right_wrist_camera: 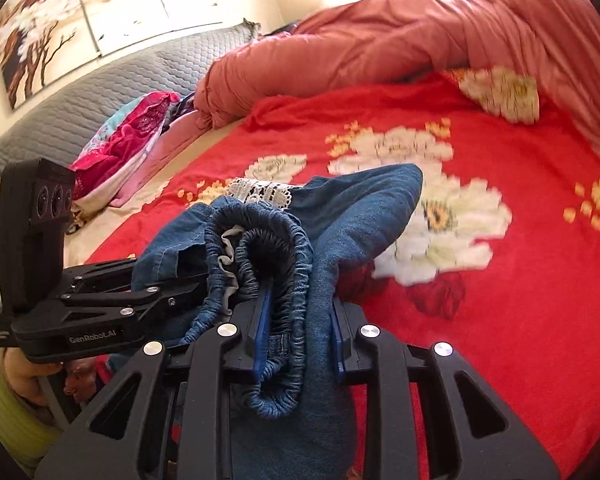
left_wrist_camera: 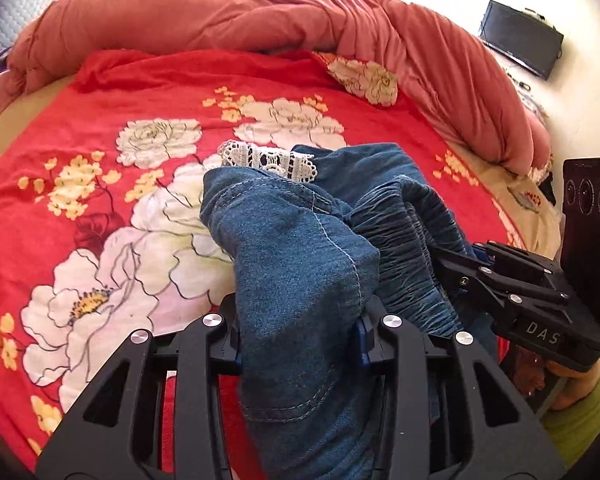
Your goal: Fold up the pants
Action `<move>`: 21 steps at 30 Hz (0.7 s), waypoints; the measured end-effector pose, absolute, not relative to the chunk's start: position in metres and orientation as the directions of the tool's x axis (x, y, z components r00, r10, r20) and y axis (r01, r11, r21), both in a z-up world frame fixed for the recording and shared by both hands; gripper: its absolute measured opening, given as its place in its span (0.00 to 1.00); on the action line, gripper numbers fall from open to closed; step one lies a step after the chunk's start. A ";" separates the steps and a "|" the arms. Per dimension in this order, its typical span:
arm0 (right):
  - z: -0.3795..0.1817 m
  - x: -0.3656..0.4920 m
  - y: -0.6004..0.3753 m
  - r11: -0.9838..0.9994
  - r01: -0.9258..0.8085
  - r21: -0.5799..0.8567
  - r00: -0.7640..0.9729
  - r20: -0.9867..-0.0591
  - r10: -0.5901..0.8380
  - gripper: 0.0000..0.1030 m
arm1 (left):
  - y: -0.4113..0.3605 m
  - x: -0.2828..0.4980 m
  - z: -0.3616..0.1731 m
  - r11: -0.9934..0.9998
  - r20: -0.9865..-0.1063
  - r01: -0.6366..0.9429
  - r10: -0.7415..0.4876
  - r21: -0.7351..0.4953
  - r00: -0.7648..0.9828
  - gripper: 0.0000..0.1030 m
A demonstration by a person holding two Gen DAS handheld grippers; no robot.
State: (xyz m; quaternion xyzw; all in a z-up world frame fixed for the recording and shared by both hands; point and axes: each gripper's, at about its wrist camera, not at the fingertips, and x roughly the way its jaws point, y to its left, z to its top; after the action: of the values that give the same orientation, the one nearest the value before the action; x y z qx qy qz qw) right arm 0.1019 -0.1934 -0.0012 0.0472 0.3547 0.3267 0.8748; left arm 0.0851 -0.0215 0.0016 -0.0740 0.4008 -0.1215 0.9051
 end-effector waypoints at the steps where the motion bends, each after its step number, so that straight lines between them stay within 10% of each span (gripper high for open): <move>1: 0.001 0.103 -0.192 0.781 -0.545 0.307 0.538 -0.587 0.606 0.22 | -0.022 0.086 0.005 0.962 -0.702 0.161 -0.270 -0.219 0.659 0.29; 21: 0.017 0.200 -0.178 0.796 -0.540 0.272 0.582 -0.562 0.587 0.22 | -0.018 0.172 0.024 0.987 -0.727 0.109 -0.159 -0.116 0.668 0.29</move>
State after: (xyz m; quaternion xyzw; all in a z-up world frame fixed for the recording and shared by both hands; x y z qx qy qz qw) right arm 0.1997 -0.1778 0.0173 0.0356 0.3291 0.3170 0.8888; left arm 0.1723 -0.0176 0.0240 -0.0316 0.4007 -0.0733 0.9127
